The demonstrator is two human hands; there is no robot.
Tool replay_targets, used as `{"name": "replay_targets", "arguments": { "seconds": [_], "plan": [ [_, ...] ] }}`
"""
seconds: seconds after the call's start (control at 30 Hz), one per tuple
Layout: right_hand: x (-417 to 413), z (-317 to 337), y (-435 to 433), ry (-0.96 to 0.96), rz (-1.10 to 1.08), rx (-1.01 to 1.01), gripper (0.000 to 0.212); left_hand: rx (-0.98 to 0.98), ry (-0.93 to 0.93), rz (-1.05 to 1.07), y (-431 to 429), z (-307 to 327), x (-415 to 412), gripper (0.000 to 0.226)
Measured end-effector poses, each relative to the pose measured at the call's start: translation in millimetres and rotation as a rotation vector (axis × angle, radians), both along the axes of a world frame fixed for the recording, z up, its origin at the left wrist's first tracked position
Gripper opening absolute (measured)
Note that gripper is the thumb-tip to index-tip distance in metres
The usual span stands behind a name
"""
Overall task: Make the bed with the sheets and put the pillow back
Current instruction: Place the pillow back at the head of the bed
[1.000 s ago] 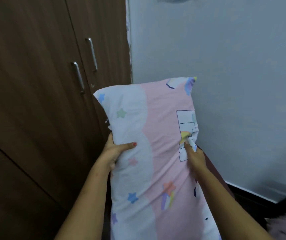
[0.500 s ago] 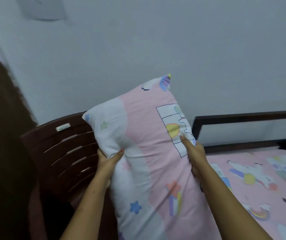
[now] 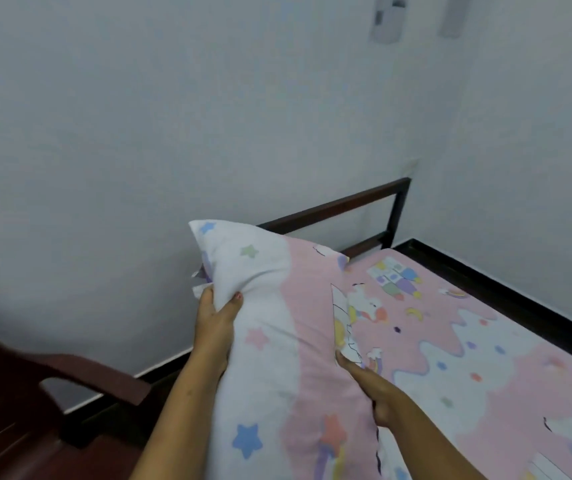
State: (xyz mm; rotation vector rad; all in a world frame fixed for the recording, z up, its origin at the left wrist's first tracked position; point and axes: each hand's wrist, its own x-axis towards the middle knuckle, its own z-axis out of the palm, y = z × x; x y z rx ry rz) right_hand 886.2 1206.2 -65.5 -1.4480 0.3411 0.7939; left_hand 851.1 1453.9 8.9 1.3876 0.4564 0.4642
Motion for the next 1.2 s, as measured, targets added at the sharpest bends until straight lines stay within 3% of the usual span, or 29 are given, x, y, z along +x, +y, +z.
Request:
{"name": "replay_targets", "arguments": {
  "seconds": [0.07, 0.2, 0.33, 0.43, 0.57, 0.63, 0.67, 0.77, 0.87, 1.0, 1.07, 1.13, 1.2],
  "plan": [
    [9, -1, -14, -0.033, -0.092, -0.024, 0.053, 0.034, 0.0, -0.068, -19, 8, 21, 0.031],
    [40, -19, -29, 0.019, -0.241, 0.055, 0.099, 0.155, 0.017, -0.193, -35, 25, 74, 0.038],
    [77, -28, -17, 0.004, -0.377, 0.036, 0.082, 0.326, 0.052, -0.336, -41, 44, 141, 0.049],
    [127, -81, -17, -0.029, -0.481, 0.044, 0.112, 0.442, 0.062, -0.419, -41, 50, 196, 0.04],
    [160, -48, 20, -0.015, -0.568, 0.11, 0.08, 0.549, 0.019, -0.54, -37, 49, 268, 0.036],
    [179, -35, 36, -0.004, -0.583, 0.145, 0.092, 0.583, 0.014, -0.589, -33, 46, 300, 0.04],
    [189, -32, 43, -0.007, -0.584, 0.102, 0.093, 0.593, 0.01, -0.614, -32, 44, 315, 0.042],
    [215, -24, 62, -0.108, -0.594, -0.081, 0.067, 0.631, -0.024, -0.691, -32, 36, 352, 0.045],
    [243, -14, 65, -0.449, -0.518, -0.431, 0.079, 0.739, -0.04, -0.759, -39, 27, 379, 0.043],
    [305, 19, 56, -0.952, -0.152, -1.037, 0.083, 0.923, -0.055, -0.877, -52, 0, 418, 0.044],
    [337, 39, 48, -1.143, -0.073, -1.216, 0.082, 0.976, -0.042, -0.893, -56, -11, 434, 0.049],
    [369, 52, 40, -1.179, 0.022, -1.341, 0.087, 1.083, -0.001, -0.9, -59, -26, 450, 0.053],
    [394, 60, 38, -1.138, 0.273, -1.481, 0.088, 1.164, 0.005, -0.942, -62, -40, 459, 0.053]
  ]
}}
